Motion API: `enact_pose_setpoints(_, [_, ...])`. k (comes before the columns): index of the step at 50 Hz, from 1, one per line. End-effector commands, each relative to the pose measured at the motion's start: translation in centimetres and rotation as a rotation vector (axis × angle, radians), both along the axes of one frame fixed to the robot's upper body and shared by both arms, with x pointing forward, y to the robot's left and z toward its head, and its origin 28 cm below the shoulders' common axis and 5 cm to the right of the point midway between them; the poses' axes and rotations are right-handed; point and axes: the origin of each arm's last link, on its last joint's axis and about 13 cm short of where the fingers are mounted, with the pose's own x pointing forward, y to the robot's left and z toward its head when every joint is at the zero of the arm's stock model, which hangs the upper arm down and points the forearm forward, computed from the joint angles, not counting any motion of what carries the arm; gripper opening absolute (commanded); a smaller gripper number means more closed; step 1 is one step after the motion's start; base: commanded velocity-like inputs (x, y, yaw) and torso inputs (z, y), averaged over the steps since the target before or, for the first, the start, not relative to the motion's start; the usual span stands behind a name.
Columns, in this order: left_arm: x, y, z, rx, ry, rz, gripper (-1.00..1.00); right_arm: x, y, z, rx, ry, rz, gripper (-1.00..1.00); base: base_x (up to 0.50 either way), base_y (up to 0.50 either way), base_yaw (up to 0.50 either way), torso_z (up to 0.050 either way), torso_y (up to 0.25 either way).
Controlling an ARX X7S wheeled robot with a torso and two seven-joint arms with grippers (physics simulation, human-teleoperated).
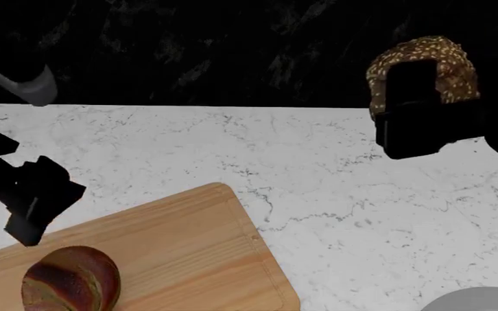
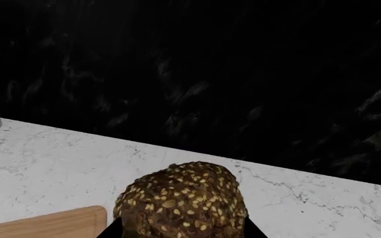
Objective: Place all breads on the cutting board.
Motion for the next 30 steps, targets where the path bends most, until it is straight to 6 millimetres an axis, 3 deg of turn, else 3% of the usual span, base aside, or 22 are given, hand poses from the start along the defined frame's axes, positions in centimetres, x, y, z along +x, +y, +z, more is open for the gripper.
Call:
enact_pose_setpoints(1, [0.1, 1.0, 3.4, -0.142, -0.153, 0.080, 1.00, 1.1, 1.3, 1.4, -0.060, 0.040, 0.070, -1.00, 0.00, 0.00, 0.00, 0.000, 0.000])
enact_pose_setpoints(10, [-0.2, 1.7, 5.6, -0.251, -0.266, 0.119, 1.00, 4.1, 3.6, 2.8, -0.083, 0.123, 0.173, -1.00, 0.00, 0.00, 0.00, 0.000, 0.001])
enact_pose_setpoints(19, [0.3, 2.1, 5.7, -0.274, -0.308, 0.146, 1.00, 8.0, 6.7, 2.7, -0.112, 0.224, 0.259, -1.00, 0.00, 0.00, 0.00, 0.000, 0.000])
enact_pose_setpoints(30, [0.5, 2.6, 5.9, -0.318, -0.342, 0.171, 1.00, 11.0, 10.5, 1.7, -0.252, 0.371, 0.383, -1.00, 0.00, 0.00, 0.00, 0.000, 0.000])
